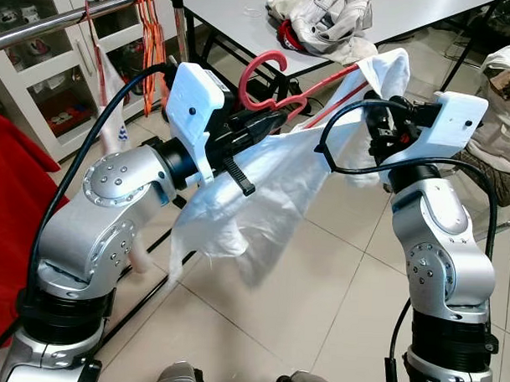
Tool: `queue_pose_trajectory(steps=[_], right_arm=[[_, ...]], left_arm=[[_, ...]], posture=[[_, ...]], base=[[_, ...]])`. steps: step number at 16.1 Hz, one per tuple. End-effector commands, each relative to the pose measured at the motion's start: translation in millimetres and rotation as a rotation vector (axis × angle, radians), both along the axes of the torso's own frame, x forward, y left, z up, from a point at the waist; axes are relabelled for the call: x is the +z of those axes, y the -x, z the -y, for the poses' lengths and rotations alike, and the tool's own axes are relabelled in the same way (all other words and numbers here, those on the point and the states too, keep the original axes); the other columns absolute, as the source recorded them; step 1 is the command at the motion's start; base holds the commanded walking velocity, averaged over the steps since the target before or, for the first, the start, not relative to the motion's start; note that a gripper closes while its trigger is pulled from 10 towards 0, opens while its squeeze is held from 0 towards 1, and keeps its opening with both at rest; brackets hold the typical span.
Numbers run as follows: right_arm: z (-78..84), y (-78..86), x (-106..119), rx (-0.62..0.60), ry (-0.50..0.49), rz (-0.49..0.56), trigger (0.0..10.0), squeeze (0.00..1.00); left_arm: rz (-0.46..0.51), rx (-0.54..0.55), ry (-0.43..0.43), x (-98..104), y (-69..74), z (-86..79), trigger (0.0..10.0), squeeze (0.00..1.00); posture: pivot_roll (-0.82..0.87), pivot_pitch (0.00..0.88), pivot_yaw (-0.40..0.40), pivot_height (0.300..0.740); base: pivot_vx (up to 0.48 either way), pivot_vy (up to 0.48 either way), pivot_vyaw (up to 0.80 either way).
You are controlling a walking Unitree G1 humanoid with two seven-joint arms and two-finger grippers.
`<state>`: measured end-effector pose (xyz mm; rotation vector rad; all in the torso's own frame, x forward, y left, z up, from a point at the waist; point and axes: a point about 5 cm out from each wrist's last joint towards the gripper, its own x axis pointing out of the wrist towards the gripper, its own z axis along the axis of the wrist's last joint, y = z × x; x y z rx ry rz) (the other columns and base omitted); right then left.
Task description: Hang hanger
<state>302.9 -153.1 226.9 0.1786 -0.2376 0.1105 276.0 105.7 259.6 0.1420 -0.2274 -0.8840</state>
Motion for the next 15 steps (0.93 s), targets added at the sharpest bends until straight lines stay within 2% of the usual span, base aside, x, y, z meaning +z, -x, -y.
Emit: queue_pose_trajectory(steps=[1,6,13,15], right_arm=[[2.8,1.7,1.8,-0.022,0.024,0.019,0.0,0.0],[-13.5,4.5,3.2,0.035,0.056,0.039,0.0,0.0],[-8.5,3.5,6.2,0.019,0.044,0.05,0.0,0.0],[-9.1,4.0,10.1,0.018,0.045,0.067,0.0,0.0]], left_arm=[[0.04,0.018,-0.011,6.2,-1.1,-2.6,10.0,0.0],[0.034,0.042,-0.023,4.9,-4.2,-3.1,10.0,0.0],[0.036,0.039,-0.051,2.2,-3.2,-3.0,10.0,0.0],[0.043,0.051,-0.104,-2.8,-4.2,-4.7,10.0,0.0]], posture=[[-0.03,0.07,-0.016,0.74],[-0.03,0.071,-0.018,0.74],[-0.03,0.074,-0.018,0.74],[-0.03,0.072,-0.019,0.74]], base=[[0.0,0.0,0.0],[0.0,0.0,0.0],[0.0,0.0,0.0],[0.0,0.0,0.0]])
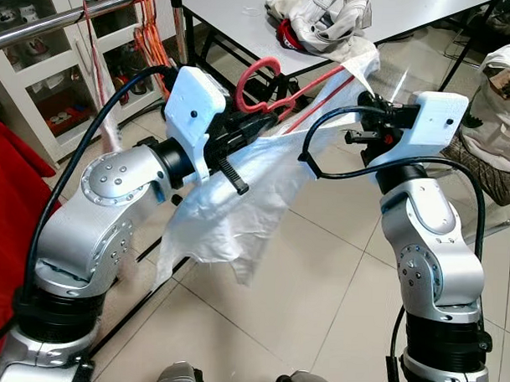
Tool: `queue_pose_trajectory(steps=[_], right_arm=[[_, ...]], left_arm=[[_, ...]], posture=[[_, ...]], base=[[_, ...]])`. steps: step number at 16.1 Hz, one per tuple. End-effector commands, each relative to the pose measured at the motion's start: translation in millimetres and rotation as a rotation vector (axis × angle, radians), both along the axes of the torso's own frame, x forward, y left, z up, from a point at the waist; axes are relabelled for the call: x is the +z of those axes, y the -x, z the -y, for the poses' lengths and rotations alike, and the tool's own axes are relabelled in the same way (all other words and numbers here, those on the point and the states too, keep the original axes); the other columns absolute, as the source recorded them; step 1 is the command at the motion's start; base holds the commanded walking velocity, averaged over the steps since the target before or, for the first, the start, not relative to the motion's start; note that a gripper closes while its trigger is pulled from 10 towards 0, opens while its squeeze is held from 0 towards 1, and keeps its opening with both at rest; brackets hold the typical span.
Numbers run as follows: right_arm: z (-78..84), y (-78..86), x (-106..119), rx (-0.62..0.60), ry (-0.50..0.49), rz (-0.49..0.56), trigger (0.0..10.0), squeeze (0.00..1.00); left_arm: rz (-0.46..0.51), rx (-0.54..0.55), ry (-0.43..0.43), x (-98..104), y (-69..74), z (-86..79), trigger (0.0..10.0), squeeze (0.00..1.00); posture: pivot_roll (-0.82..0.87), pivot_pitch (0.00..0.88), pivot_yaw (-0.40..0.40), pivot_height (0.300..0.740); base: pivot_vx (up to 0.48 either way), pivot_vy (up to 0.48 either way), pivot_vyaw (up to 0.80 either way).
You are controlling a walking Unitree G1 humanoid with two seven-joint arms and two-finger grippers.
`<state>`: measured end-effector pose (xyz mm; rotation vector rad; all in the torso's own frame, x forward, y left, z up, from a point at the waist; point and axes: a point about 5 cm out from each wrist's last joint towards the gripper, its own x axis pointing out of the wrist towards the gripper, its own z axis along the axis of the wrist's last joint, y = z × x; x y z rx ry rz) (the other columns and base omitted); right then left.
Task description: Hang hanger
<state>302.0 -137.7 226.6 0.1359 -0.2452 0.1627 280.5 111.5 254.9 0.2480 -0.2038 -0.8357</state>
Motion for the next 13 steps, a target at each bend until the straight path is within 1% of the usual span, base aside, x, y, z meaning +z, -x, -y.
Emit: queue_pose_trajectory(steps=[1,2,3,4,6,7,8,9,10,13], right_arm=[[7.6,2.4,13.6,-0.032,-0.009,0.063,0.0,0.0],[12.7,0.1,18.3,-0.05,-0.014,0.07,0.0,0.0],[22.6,-3.5,22.6,-0.085,-0.005,0.072,0.0,0.0],[28.5,-5.2,24.6,-0.102,0.002,0.073,0.0,0.0],[53.5,-11.2,28.2,-0.175,0.024,0.057,0.0,0.0],[61.5,-12.6,27.7,-0.202,0.037,0.045,0.0,0.0],[72.2,-14.1,25.1,-0.234,0.054,0.014,0.0,0.0],[79.2,-13.8,22.4,-0.255,0.067,-0.007,0.0,0.0],[84.4,-12.7,19.5,-0.271,0.067,-0.019,0.0,0.0],[89.0,-11.1,14.1,-0.286,0.053,-0.042,0.0,0.0]], left_arm=[[0.033,-0.011,-0.062,-1.8,0.3,-0.3,10.0,0.0],[0.042,-0.036,-0.099,-4.6,1.8,-2.5,10.0,0.0],[0.047,-0.064,-0.109,-4.7,4.1,-5.8,10.0,0.0],[0.047,-0.08,-0.116,-4.6,5.5,-7.6,10.0,0.0],[0.018,-0.158,-0.131,-5.3,12.8,-12.6,10.0,0.0],[0.021,-0.167,-0.128,-4.5,14.2,-14.0,10.0,0.0],[0.034,-0.139,-0.097,-1.0,11.7,-18.0,10.0,0.0],[0.042,-0.127,-0.059,2.4,10.0,-21.8,10.0,0.0],[0.036,-0.126,0.005,6.3,9.7,-25.8,10.0,0.0],[0.028,-0.116,0.121,13.2,8.4,-30.4,10.0,0.0]], posture=[[-0.03,0.073,-0.019,0.74],[-0.03,0.071,-0.018,0.74],[-0.03,0.074,-0.018,0.74],[-0.03,0.074,-0.018,0.74],[-0.03,0.071,-0.021,0.74],[-0.04,0.069,-0.023,0.74],[-0.04,0.069,-0.024,0.74],[-0.03,0.066,-0.026,0.74],[-0.03,0.065,-0.026,0.74],[-0.03,0.062,-0.025,0.74]], base=[[0.0,0.0,0.0],[0.0,0.0,0.0],[0.0,0.0,0.0],[0.0,0.0,0.0],[0.0,0.0,0.0],[0.0,0.0,0.0],[0.0,0.0,0.0],[0.0,0.0,0.0],[0.0,0.0,0.0],[0.0,0.0,0.0]])
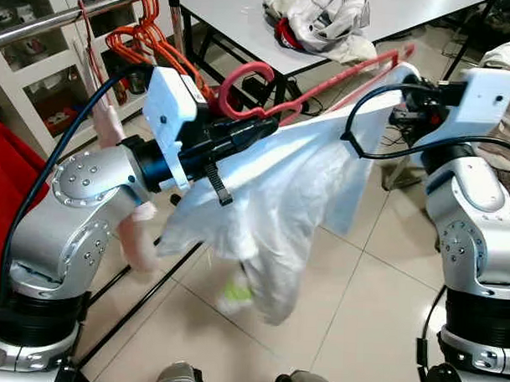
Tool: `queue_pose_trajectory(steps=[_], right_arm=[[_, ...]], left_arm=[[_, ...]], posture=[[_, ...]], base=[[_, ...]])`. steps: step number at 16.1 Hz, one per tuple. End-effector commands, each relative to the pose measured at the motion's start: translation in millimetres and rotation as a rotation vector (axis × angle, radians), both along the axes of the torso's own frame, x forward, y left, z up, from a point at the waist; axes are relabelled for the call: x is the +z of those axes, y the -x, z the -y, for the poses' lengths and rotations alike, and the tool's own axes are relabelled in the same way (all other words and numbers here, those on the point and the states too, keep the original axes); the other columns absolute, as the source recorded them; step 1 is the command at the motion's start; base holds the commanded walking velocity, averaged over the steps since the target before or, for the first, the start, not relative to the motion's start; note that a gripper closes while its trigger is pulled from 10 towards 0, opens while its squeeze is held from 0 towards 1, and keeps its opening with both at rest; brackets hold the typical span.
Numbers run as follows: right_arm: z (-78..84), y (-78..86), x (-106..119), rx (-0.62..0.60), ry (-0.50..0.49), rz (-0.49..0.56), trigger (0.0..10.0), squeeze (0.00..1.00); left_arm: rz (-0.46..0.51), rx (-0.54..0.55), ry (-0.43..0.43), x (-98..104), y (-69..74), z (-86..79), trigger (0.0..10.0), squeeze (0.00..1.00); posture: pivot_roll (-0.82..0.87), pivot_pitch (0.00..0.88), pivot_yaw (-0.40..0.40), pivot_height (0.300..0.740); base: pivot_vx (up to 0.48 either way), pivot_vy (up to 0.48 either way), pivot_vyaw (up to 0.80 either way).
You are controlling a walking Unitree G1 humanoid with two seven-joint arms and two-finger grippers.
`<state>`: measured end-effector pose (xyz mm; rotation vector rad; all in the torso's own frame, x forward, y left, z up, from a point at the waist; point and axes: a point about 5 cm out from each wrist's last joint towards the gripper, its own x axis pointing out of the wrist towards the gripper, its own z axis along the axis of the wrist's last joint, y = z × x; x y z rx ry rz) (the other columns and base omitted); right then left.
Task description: Hang hanger
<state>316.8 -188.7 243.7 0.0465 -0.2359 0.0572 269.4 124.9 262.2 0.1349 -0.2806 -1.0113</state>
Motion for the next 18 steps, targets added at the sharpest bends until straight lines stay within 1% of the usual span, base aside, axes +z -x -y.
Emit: queue_pose_trajectory(steps=[1,3,5,6,7,8,9,10,11,12,14,15,16,17,18], right_arm=[[38.7,5.3,-6.8,-0.18,-0.038,-0.034,0.0,0.0],[38.8,6.5,-8.2,-0.183,-0.056,-0.036,0.0,0.0],[36.3,6.2,-10.6,-0.174,-0.056,-0.05,0.0,0.0],[29.9,6.1,-13.8,-0.15,-0.052,-0.067,0.0,0.0],[1.9,7.9,-27.3,-0.058,-0.058,-0.114,0.0,0.0],[-17.6,10.4,-34.9,0.0,-0.065,-0.137,0.0,0.0],[-29.7,12.6,-39.0,0.035,-0.071,-0.149,0.0,0.0],[-46.2,15.9,-43.5,0.087,-0.077,-0.164,0.0,0.0],[-57.7,18.9,-46.4,0.125,-0.082,-0.174,0.0,0.0],[-74.6,25.0,-52.8,0.184,-0.074,-0.195,0.0,0.0],[-79.4,27.6,-55.6,0.206,-0.065,-0.204,0.0,0.0],[-79.1,28.6,-57.7,0.212,-0.057,-0.214,0.0,0.0],[-79.1,28.6,-57.7,0.212,-0.057,-0.214,0.0,0.0],[-72.9,30.2,-63.8,0.186,-0.032,-0.237,0.0,0.0],[-70.2,30.8,-65.8,0.173,-0.021,-0.244,0.0,0.0]], left_arm=[[-0.018,0.031,0.066,6.2,0.2,-18.5,10.0,0.0],[-0.052,-0.035,0.054,2.5,6.2,-16.5,10.0,0.0],[-0.044,-0.014,0.079,3.6,3.6,-14.3,10.0,0.0],[-0.026,0.054,0.133,8.3,-3.9,-13.1,10.0,0.0],[0.005,0.315,0.321,24.4,-32.9,-11.8,10.0,0.0],[0.004,0.411,0.417,32.1,-45.0,-9.5,10.0,0.0],[-0.003,0.457,0.471,36.5,-51.3,-7.8,10.0,0.0],[0.006,0.513,0.499,39.7,-58.1,-6.0,10.0,0.0],[-0.004,0.553,0.508,40.6,-63.5,-5.0,10.0,0.0],[-0.009,0.616,0.543,44.4,-71.8,-4.8,10.0,0.0],[-0.012,0.639,0.559,47.4,-75.1,-4.8,10.0,0.0],[-0.014,0.665,0.562,48.7,-77.5,-5.3,10.0,0.0],[-0.014,0.665,0.562,48.7,-77.5,-5.3,10.0,0.0],[-0.035,0.66,0.569,46.2,-80.9,-8.8,10.0,0.0],[-0.042,0.642,0.561,44.4,-81.6,-9.4,10.0,0.0]], posture=[[-0.03,0.056,-0.024,0.74],[-0.03,0.053,-0.022,0.74],[-0.03,0.052,-0.023,0.74],[-0.03,0.054,-0.027,0.74],[-0.03,0.058,-0.033,0.74],[-0.03,0.058,-0.033,0.74],[-0.02,0.061,-0.035,0.74],[-0.02,0.061,-0.035,0.74],[-0.02,0.064,-0.031,0.74],[-0.03,0.065,-0.028,0.74],[-0.03,0.067,-0.025,0.74],[-0.03,0.068,-0.024,0.74],[-0.03,0.068,-0.024,0.74],[-0.03,0.07,-0.022,0.74],[-0.03,0.07,-0.022,0.74]], base=[[0.0,0.0,0.0],[0.0,0.0,0.0],[0.0,0.0,0.0],[0.0,0.0,0.0],[0.0,0.0,0.0],[0.0,0.0,0.0],[0.0,0.0,0.0],[0.0,0.0,0.0],[0.0,0.0,0.0],[0.0,0.0,0.0],[0.0,0.0,0.0],[0.0,0.0,0.0],[0.0,0.0,0.0],[0.0,0.0,0.0],[0.0,0.0,0.0]])
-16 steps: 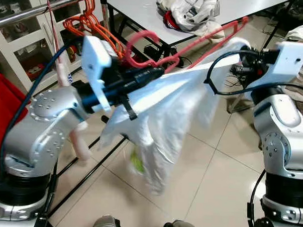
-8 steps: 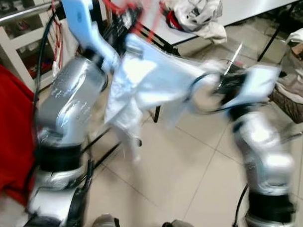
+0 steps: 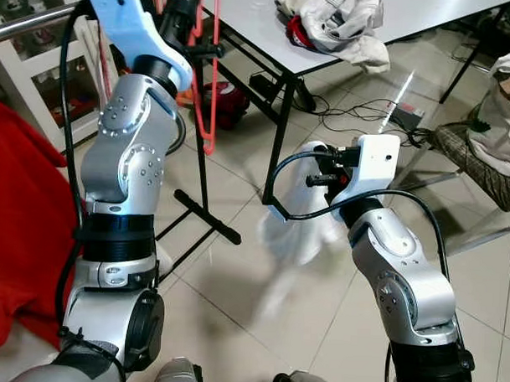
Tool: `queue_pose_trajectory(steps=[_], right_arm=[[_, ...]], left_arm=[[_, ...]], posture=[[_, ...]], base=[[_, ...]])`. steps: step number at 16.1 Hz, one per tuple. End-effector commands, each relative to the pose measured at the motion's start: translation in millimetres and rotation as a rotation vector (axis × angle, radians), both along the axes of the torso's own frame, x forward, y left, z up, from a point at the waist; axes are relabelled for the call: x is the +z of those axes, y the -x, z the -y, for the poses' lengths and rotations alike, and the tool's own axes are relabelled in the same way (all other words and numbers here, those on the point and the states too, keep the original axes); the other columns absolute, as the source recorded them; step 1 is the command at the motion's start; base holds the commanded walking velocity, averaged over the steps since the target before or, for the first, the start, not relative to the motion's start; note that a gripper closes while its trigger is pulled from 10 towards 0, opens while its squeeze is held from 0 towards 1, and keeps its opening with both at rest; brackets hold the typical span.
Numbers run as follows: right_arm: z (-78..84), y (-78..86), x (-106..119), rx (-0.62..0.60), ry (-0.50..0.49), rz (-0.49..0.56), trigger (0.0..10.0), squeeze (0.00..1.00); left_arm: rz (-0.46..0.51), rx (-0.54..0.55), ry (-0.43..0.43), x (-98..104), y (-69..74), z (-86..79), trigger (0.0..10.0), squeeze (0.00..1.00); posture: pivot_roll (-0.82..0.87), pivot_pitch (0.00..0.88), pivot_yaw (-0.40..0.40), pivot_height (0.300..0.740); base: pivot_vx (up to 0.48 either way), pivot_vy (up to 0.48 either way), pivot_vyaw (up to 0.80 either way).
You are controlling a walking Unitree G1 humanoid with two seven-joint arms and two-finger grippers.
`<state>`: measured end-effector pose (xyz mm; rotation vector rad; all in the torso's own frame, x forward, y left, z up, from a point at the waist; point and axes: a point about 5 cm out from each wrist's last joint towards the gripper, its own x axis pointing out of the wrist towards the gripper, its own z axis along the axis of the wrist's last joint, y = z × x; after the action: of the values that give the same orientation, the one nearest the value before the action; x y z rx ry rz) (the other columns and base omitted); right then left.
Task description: Hang hanger
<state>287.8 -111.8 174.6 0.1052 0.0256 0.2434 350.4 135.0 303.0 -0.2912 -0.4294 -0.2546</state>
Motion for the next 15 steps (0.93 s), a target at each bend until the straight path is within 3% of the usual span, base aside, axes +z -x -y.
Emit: queue_pose_trajectory(steps=[1,2,3,4,5,6,8,11,15], right_arm=[[12.8,2.4,1.7,-0.052,0.022,0.01,0.0,0.0],[21.7,2.9,1.3,-0.095,0.023,0.01,0.0,0.0],[43.5,6.1,5.7,-0.214,0.019,0.035,0.0,0.0],[50.1,7.7,8.3,-0.252,0.018,0.052,0.0,0.0],[54.3,9.6,12.2,-0.268,0.011,0.069,10.0,0.0],[64.6,14.6,18.8,-0.31,0.031,0.083,10.0,0.0],[70.8,17.9,21.3,-0.336,0.03,0.093,10.0,0.0],[84.4,19.4,21.4,-0.419,0.054,0.089,10.0,0.0],[95.4,23.1,24.8,-0.477,0.055,0.088,10.0,0.0]], left_arm=[[-0.008,-0.025,-0.12,-4.2,0.3,0.9,10.0,0.0],[-0.074,-0.015,-0.275,-20.9,1.4,0.0,10.0,0.0],[-0.212,0.026,-0.44,-61.1,13.9,-7.8,10.0,0.0],[-0.262,0.036,-0.456,-73.3,19.4,-10.1,10.0,0.0],[-0.277,0.046,-0.469,-80.5,25.3,-10.7,10.0,0.0],[-0.302,0.042,-0.485,-97.3,43.8,-6.5,10.0,0.0],[-0.265,0.013,-0.417,-101.6,57.6,2.4,10.0,0.0],[-0.259,-0.029,-0.432,-103.5,64.3,13.0,10.0,0.0],[-0.255,-0.028,-0.42,-99.7,63.5,17.6,10.0,0.0]], posture=[[-0.03,0.072,-0.025,0.74],[-0.03,0.072,-0.026,0.74],[-0.04,0.074,-0.028,0.74],[-0.04,0.074,-0.028,0.74],[-0.04,0.074,-0.027,0.74],[-0.04,0.074,-0.026,0.74],[-0.05,0.079,-0.028,0.74],[-0.05,0.079,-0.026,0.74],[-0.06,0.072,-0.013,0.74]], base=[[0.0,0.0,0.0],[0.0,0.0,0.0],[0.0,0.0,0.0],[0.0,0.0,0.0],[0.0,0.0,0.0],[0.0,0.0,0.0],[0.0,0.0,-0.2],[0.0,0.0,-0.8],[0.338,0.0,-0.8]])
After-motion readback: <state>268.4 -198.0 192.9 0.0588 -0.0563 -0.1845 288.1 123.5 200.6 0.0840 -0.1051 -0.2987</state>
